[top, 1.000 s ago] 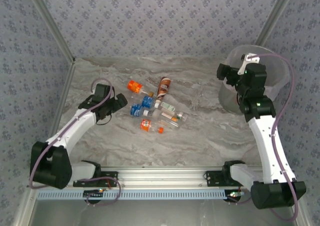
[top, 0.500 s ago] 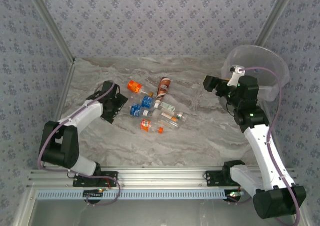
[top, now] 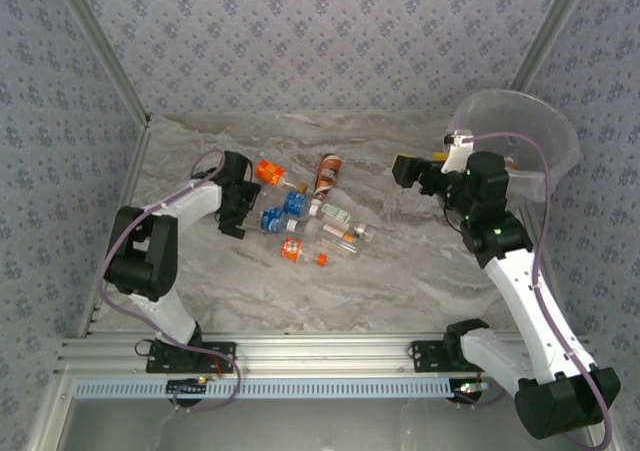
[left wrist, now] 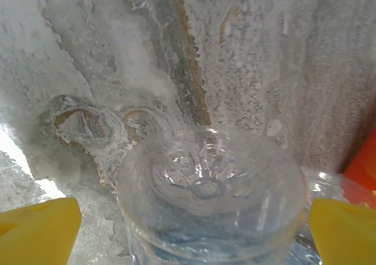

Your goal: Put the plastic bottles in the bin

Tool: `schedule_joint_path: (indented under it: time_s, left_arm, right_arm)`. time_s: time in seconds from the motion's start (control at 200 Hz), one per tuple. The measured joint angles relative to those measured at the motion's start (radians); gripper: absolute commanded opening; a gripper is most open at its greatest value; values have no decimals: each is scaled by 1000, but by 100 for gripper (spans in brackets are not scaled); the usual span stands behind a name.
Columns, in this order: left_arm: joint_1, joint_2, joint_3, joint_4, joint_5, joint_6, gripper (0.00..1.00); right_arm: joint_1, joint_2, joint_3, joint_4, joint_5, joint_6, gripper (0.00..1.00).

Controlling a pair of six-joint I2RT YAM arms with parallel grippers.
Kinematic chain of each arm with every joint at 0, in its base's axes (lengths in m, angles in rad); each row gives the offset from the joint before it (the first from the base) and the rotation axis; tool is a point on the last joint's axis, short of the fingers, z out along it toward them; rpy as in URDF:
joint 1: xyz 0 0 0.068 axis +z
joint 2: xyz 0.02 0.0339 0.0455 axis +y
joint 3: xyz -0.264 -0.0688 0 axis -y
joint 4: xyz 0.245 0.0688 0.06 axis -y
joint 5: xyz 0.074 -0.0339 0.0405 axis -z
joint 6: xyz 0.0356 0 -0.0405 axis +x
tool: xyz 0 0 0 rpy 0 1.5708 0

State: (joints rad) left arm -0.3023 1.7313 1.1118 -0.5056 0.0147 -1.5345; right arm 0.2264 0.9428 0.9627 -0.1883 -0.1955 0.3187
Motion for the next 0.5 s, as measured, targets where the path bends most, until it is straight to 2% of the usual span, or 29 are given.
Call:
schedule_joint_path:
  time_s: [0.07, 0.165, 0.5]
  left_arm:
    - [-13, 8, 2, 0, -2, -21, 96]
    - [-26, 18, 8, 2, -9, -50, 85]
    - [-29, 63, 5, 48, -39, -87, 65]
  right_arm:
    - [2, 0, 0, -7, 1, -3, 100]
    - [3, 0, 0, -17, 4, -5, 100]
    - [8, 0, 0, -34, 16, -5, 100]
